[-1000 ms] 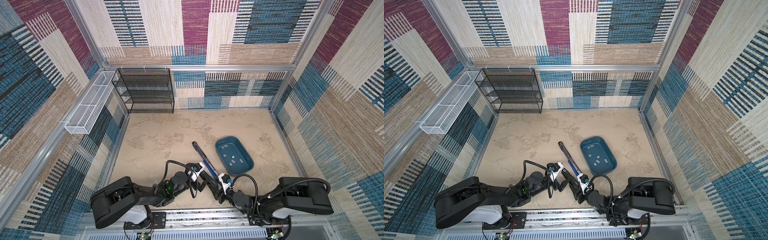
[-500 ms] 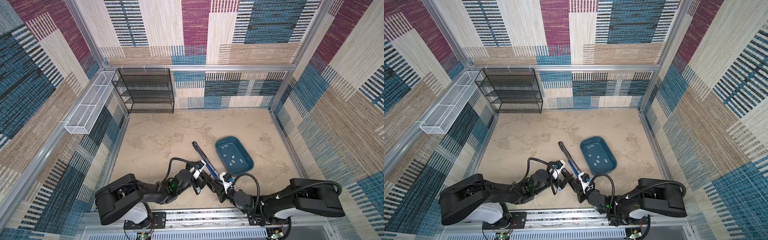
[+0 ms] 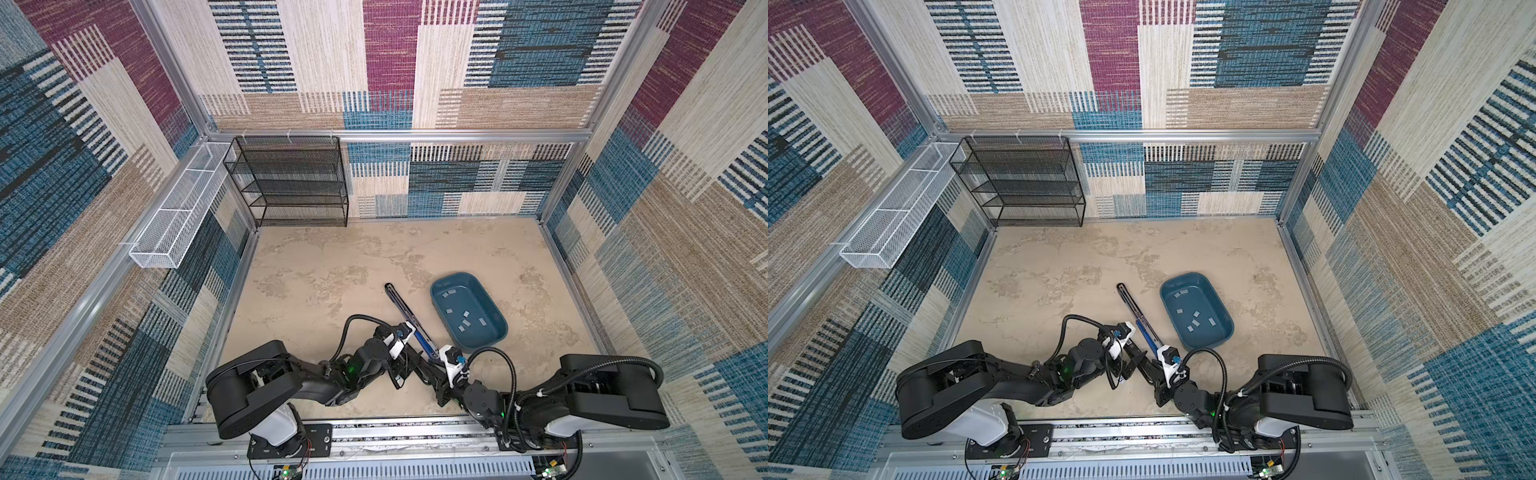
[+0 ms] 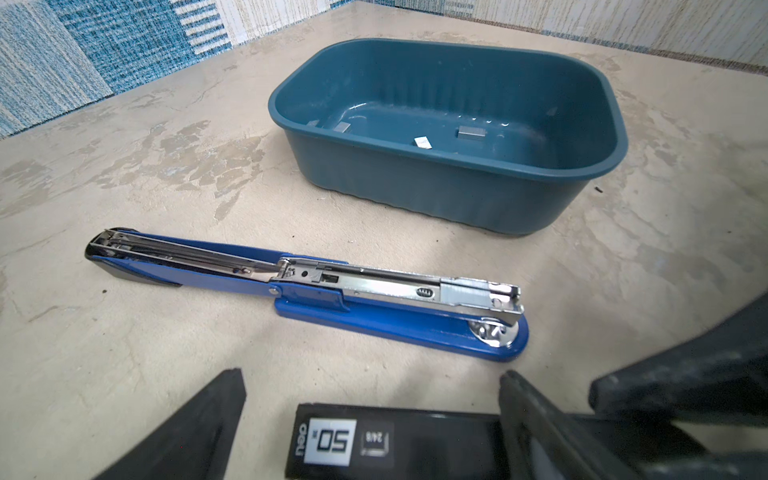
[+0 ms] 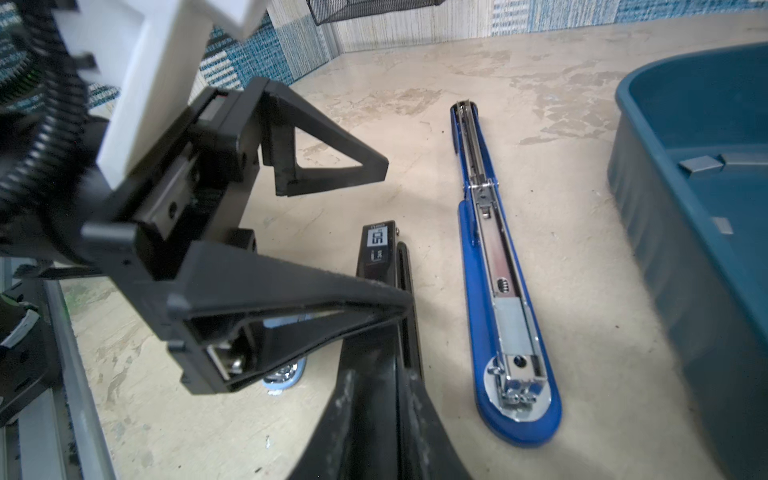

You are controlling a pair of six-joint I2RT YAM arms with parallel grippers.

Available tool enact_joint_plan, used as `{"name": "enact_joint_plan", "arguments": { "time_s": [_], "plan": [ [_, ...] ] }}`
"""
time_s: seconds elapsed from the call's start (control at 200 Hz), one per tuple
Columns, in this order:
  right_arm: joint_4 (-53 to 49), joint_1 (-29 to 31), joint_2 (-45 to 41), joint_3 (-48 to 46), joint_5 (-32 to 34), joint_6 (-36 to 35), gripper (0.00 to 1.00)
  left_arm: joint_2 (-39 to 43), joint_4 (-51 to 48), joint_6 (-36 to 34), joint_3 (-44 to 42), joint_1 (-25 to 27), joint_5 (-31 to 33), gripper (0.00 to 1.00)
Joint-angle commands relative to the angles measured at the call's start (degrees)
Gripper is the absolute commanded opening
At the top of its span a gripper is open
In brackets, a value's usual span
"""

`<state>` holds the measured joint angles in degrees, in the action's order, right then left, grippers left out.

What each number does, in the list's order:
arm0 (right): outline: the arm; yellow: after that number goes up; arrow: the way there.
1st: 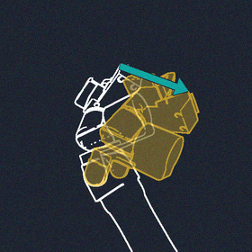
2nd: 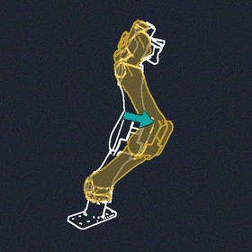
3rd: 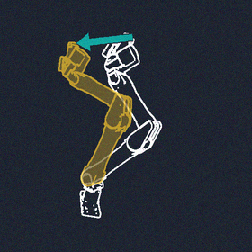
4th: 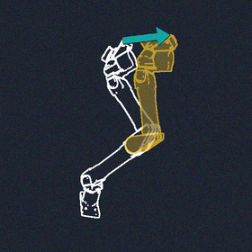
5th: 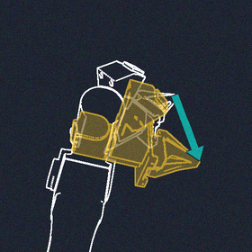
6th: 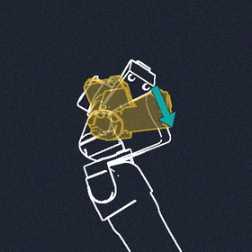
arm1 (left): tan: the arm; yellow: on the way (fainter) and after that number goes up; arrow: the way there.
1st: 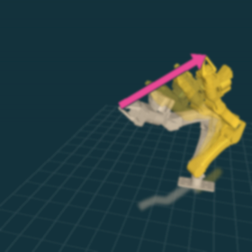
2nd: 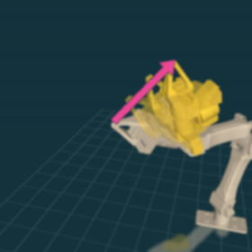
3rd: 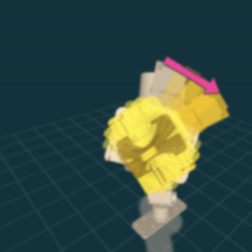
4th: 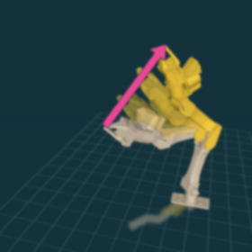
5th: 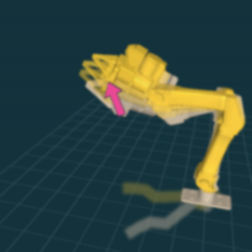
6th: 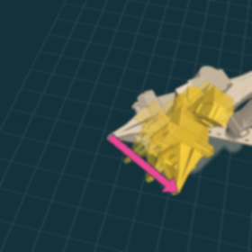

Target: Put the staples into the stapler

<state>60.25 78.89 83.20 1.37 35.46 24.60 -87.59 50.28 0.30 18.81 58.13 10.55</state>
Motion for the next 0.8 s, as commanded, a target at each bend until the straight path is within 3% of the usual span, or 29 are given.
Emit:
{"name": "enact_joint_plan", "arguments": {
  "time_s": [0.0,0.265,0.466,0.581,0.796],
  "plan": [
    [-3.1,0.11,2.1,-0.22,-1.37,1.84,0.22,-0.59,2.66,0.67,0.29,-0.03,0.95,0.99],
    [-3.62,0.48,4.04,1.23,-1.37,2.28,0.2,-1.17,3.32,0.41,0.04,-0.03,1.33,0.99],
    [-7.39,0.52,-1.49,2.51,-1.2,-0.28,0.42,2.95,1.81,0.58,-0.52,-0.03,3.4,0.99],
    [-9.82,0.48,-3.54,2.81,-1.82,-0.52,0.49,8.8,-4.6,1.35,0.06,-0.04,6.04,0.99],
    [-12.02,0.48,-1.86,4.08,-1.57,0.84,0.51,18.38,-20.93,5.23,2.3,-0.18,14.77,0.99]
  ]
}}
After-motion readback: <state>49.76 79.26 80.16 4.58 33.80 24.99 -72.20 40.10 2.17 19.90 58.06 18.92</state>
